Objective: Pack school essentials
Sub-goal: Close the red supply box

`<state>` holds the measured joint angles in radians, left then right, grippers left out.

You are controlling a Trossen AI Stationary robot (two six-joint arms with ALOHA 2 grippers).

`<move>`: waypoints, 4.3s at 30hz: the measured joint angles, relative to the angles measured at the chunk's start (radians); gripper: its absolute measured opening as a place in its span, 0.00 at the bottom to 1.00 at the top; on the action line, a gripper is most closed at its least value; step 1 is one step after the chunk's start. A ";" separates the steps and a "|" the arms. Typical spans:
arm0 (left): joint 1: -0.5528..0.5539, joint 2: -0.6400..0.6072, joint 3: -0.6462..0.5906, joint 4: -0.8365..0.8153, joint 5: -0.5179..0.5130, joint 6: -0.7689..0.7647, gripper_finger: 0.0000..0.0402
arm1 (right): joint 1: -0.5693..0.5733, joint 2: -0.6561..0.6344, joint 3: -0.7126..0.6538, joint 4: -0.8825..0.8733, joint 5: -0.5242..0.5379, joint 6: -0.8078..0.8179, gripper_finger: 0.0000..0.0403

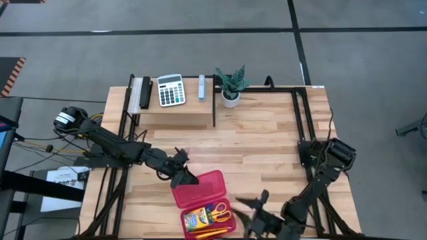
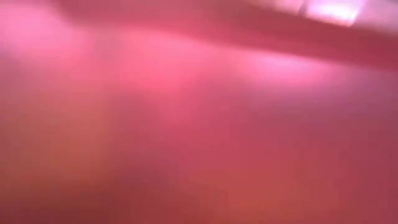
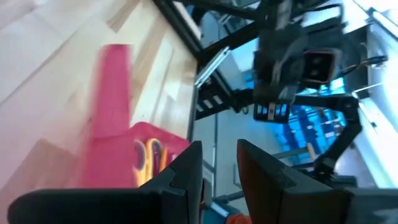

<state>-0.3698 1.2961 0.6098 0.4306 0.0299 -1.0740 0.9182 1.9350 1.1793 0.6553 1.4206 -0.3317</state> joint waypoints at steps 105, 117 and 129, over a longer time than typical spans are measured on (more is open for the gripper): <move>-0.015 0.244 0.003 -0.067 -0.045 0.027 0.00 | -0.295 0.042 0.108 -0.772 -0.567 0.961 0.18; -0.011 0.245 0.003 -0.084 -0.060 0.034 0.00 | -0.398 0.225 0.106 -0.298 -0.590 0.596 0.18; -0.087 0.137 0.002 -0.108 -0.029 -0.055 0.00 | -0.385 0.248 0.112 -0.429 -0.641 0.811 0.18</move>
<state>-0.4570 1.4329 0.6121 0.3226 0.0008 -1.1293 0.5332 2.1834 1.2914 0.2264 0.7793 0.4789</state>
